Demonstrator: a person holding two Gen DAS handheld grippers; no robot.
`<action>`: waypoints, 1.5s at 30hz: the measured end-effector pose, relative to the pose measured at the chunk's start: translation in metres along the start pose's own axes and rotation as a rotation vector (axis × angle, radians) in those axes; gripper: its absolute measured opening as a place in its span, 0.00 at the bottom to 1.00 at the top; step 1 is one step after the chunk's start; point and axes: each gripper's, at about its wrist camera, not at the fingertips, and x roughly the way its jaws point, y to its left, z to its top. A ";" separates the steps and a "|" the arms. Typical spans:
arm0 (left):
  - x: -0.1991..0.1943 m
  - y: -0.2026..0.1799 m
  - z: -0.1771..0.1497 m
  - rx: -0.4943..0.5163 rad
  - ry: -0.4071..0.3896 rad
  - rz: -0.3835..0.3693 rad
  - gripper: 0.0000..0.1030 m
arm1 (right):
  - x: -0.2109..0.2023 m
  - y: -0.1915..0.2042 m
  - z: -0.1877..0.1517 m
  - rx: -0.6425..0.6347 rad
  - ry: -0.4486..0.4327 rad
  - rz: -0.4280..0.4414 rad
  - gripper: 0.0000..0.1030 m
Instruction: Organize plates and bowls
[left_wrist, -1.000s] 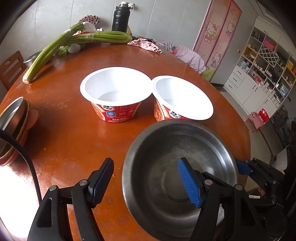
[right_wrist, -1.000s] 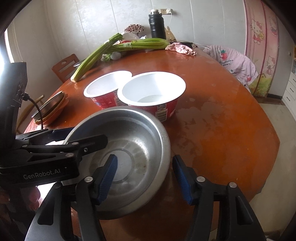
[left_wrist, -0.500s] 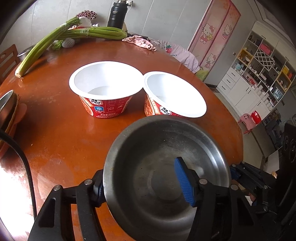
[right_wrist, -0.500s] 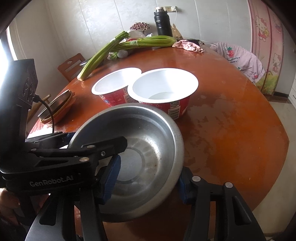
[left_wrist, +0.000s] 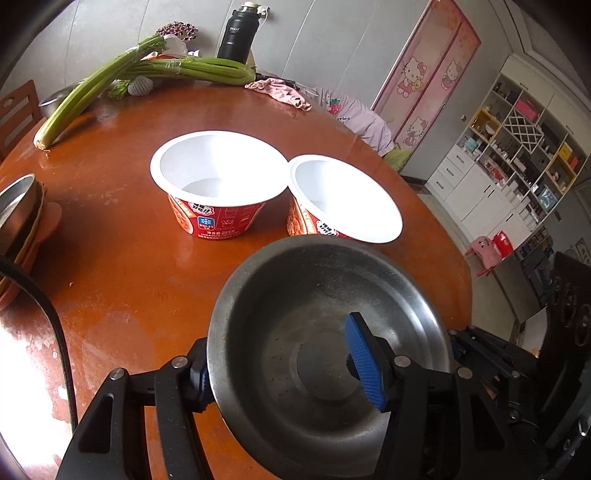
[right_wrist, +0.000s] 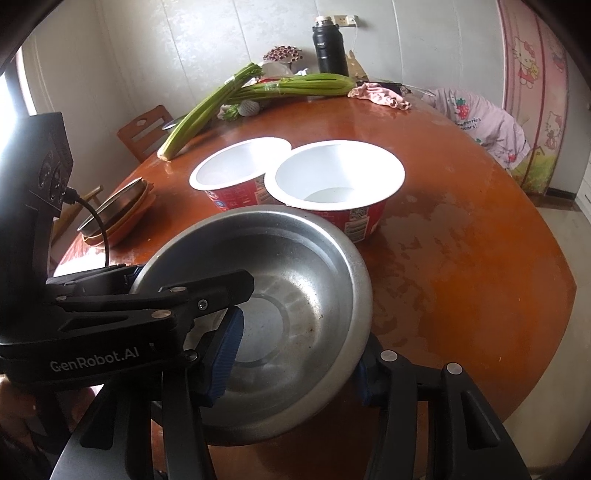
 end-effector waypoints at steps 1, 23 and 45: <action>-0.002 0.001 0.000 -0.003 -0.004 0.002 0.58 | 0.000 0.001 0.001 0.002 0.002 0.004 0.52; -0.050 0.040 -0.020 -0.088 -0.087 0.029 0.58 | -0.009 0.057 0.008 -0.108 -0.034 0.066 0.52; -0.033 0.045 -0.028 -0.064 -0.035 0.047 0.58 | 0.006 0.057 -0.002 -0.116 0.009 0.044 0.52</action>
